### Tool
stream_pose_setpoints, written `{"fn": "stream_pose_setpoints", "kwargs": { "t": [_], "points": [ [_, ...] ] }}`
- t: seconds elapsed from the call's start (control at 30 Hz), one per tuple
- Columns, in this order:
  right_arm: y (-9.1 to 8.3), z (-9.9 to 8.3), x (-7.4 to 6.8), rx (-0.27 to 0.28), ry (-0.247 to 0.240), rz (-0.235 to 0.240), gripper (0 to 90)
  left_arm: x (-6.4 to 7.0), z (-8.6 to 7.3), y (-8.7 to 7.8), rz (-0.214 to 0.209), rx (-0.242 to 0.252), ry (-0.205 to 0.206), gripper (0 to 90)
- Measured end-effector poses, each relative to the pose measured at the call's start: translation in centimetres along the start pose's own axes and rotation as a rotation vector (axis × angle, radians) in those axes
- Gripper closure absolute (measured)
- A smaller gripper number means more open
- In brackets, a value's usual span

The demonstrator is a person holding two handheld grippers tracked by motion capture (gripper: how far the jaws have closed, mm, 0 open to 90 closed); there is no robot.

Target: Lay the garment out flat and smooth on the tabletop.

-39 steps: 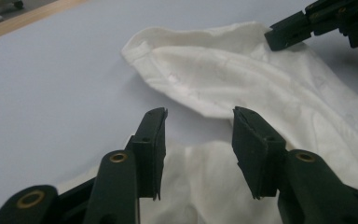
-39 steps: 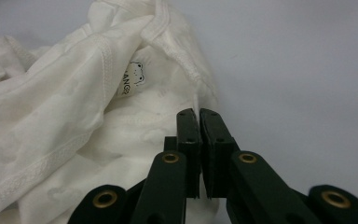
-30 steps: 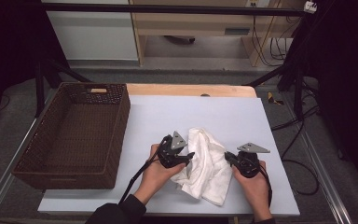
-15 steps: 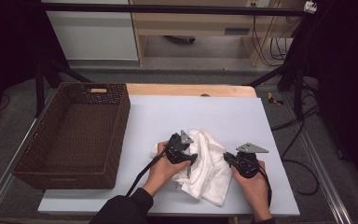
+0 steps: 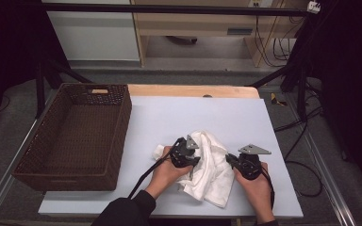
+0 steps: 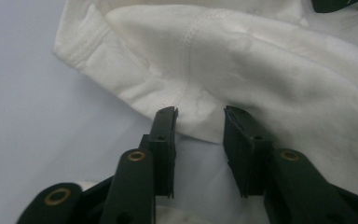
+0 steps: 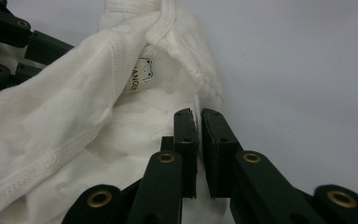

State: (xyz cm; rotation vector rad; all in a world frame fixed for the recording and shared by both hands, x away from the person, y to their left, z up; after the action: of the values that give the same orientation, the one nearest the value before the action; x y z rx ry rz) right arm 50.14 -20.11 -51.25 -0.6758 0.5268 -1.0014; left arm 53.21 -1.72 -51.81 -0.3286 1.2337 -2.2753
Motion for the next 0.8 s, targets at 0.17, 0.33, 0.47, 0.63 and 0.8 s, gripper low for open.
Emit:
{"fn": "stream_pose_setpoints", "kwargs": {
  "t": [0.17, 0.33, 0.47, 0.63, 0.8],
  "points": [
    [0.0, 0.0, 0.0, 0.0, -0.003, 0.0, 84.6, 0.5, 0.1, 0.1, -0.001, -0.001, 0.029, 80.8],
    [-0.1, 0.0, 0.0, 0.005, -0.002, 0.004, 86.3, 0.5, 0.2, 0.1, 0.003, 0.002, 0.022, 90.0],
    [-0.2, 0.1, 0.0, 0.011, 0.001, 0.007, 87.7, 0.4, 0.3, -0.3, 0.023, 0.016, 0.015, 90.0],
    [-0.3, 0.1, 0.1, 0.013, 0.003, 0.004, 88.1, 0.0, 0.6, -1.2, 0.036, 0.049, 0.007, 90.0],
    [-0.2, 0.1, 0.1, 0.011, 0.0, 0.001, 87.8, 0.7, 0.7, -2.4, 0.033, 0.077, 0.027, 90.0]
  ]
}}
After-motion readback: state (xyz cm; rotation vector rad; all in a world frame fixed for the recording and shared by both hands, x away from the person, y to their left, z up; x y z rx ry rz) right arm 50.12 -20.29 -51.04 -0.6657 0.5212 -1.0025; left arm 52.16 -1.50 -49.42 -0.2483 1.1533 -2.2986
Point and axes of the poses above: each handheld gripper's, and its own axes: y roughly forward along the jaws, z roughly out of its top, x roughly to its right, the point moved 6 cm from there along y, roughly forward along the jaws, and after that the axes turned 10 degrees about -x, right-handed, at the moved point
